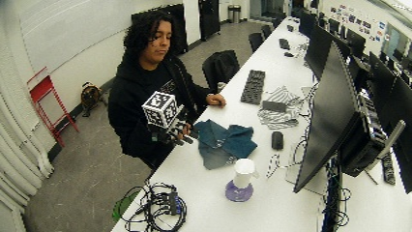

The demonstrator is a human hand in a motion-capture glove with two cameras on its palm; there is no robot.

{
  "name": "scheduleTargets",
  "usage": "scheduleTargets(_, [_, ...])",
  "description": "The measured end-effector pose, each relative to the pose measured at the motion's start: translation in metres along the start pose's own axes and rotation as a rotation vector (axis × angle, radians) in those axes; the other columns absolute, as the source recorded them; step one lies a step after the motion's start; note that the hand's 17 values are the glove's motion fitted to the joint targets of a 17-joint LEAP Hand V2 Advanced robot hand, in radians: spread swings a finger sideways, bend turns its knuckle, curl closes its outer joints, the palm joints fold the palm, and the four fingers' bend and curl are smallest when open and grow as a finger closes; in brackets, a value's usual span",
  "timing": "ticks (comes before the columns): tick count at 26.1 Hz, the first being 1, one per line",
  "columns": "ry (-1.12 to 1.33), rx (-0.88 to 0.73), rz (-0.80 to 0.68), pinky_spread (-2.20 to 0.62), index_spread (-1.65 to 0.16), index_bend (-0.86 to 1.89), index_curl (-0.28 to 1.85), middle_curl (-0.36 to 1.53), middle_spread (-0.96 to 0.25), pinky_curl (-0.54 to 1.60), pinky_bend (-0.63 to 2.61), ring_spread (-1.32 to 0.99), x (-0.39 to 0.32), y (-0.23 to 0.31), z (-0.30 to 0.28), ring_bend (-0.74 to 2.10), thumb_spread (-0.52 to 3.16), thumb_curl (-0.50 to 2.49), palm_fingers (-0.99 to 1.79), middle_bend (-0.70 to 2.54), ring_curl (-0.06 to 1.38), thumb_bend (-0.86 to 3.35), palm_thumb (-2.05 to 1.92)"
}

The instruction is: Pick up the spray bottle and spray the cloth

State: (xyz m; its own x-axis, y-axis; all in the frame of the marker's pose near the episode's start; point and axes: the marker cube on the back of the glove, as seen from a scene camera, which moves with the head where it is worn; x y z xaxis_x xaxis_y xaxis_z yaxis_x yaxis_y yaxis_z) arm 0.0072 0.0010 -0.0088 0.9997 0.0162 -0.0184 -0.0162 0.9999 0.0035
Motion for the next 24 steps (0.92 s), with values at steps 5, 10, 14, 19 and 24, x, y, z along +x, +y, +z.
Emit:
scheduleTargets(5, [0.008, -0.052, 0.043, 0.13, -0.36, 0.27, 0.26, 0.27, -0.11, 0.21, 0.23, -0.11, 0.014, -0.016, 0.004, 0.24, 1.05, 0.2, 0.57, 0.35, 0.18, 0.13, 0.49])
scheduleTargets(10, [0.014, -0.222, 0.115, 0.13, -0.35, 0.21, 0.28, 0.29, -0.14, 0.24, 0.23, -0.14, 0.03, -0.044, 0.028, 0.21, 1.1, 0.22, 0.51, 0.32, 0.2, 0.1, 0.5])
scheduleTargets(14, [-0.001, -0.26, 0.166, 0.13, -0.35, 0.13, 0.29, 0.27, -0.16, 0.3, 0.34, -0.15, 0.04, -0.066, 0.047, 0.19, 1.11, 0.21, 0.27, 0.17, 0.22, 0.06, 0.47])
scheduleTargets(19, [-0.045, -0.177, 0.249, 0.14, -0.36, 0.1, 0.25, 0.24, -0.16, 0.32, 0.43, -0.13, 0.058, -0.098, 0.054, 0.21, 1.12, 0.22, 0.12, 0.14, 0.22, 0.02, 0.45])
scheduleTargets(24, [-0.085, -0.032, 0.3, 0.15, -0.37, 0.06, 0.21, 0.24, -0.15, 0.35, 0.51, -0.13, 0.067, -0.127, 0.058, 0.25, 1.12, 0.23, 0.02, 0.16, 0.24, -0.01, 0.44])
